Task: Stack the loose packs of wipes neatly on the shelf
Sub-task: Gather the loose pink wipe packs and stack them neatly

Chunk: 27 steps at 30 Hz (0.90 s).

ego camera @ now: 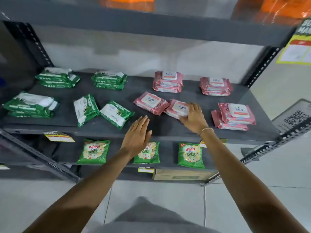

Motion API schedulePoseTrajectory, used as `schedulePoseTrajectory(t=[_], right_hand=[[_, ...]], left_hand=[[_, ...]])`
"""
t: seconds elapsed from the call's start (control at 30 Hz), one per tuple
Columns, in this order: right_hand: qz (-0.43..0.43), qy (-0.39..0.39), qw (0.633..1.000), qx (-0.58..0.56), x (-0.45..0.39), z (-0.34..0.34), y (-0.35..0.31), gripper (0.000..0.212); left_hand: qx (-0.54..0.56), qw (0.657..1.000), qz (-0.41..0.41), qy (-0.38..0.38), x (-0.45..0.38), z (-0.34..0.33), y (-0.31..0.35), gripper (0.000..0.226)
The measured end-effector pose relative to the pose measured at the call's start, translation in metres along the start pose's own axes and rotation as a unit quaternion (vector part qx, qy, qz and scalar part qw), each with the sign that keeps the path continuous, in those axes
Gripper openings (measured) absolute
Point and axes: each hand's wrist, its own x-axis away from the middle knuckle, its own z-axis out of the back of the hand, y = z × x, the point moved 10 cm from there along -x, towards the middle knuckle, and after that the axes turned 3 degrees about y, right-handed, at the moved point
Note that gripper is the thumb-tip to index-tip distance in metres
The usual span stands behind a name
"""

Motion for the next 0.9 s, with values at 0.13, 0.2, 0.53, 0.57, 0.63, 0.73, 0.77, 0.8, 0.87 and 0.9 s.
schedulePoseTrajectory(t=[0.13,0.2,0.53,0.57,0.63,0.73,0.77,0.8,0.87,0.9], right_hand=[[-0.018,-0.064,0.998,0.009,-0.017,-0.012,0.010,0.073],[-0.023,-0.082,0.996,0.022,-0.022,-0.019,0.013,0.081],[-0.133,-0.105,0.983,0.071,-0.013,-0.002,0.045,0.070],[-0.133,-0.087,0.985,0.066,-0.014,0.007,0.043,0.068],[-0.133,-0.044,0.990,0.031,-0.018,0.022,0.035,0.066],[-0.126,-0.031,0.991,-0.045,-0.030,0.025,0.010,0.066],[-0.121,-0.042,0.989,-0.068,-0.035,0.020,-0.002,0.066],[-0.112,-0.056,0.989,-0.082,-0.040,0.014,-0.014,0.068],[-0.082,-0.076,0.990,-0.086,-0.049,0.001,-0.040,0.072],[-0.066,-0.080,0.991,-0.081,-0.053,-0.005,-0.051,0.073]], left_hand=[[-0.048,0.998,-0.023,-0.019,0.008,-0.016,0.003,0.056],[-0.062,0.997,-0.032,-0.017,0.010,-0.018,0.000,0.055],[-0.064,0.996,0.062,0.009,0.016,-0.014,-0.023,0.061],[-0.065,0.996,0.061,0.012,0.017,-0.014,-0.022,0.061],[-0.064,0.996,0.056,0.022,0.019,-0.014,-0.021,0.060],[-0.075,0.995,0.042,0.052,0.019,-0.010,-0.020,0.057],[-0.079,0.994,0.035,0.063,0.018,-0.008,-0.019,0.055],[-0.082,0.993,0.028,0.076,0.019,-0.007,-0.019,0.052],[-0.086,0.992,0.014,0.096,0.019,-0.004,-0.017,0.049],[-0.090,0.991,0.010,0.098,0.020,-0.004,-0.017,0.049]])
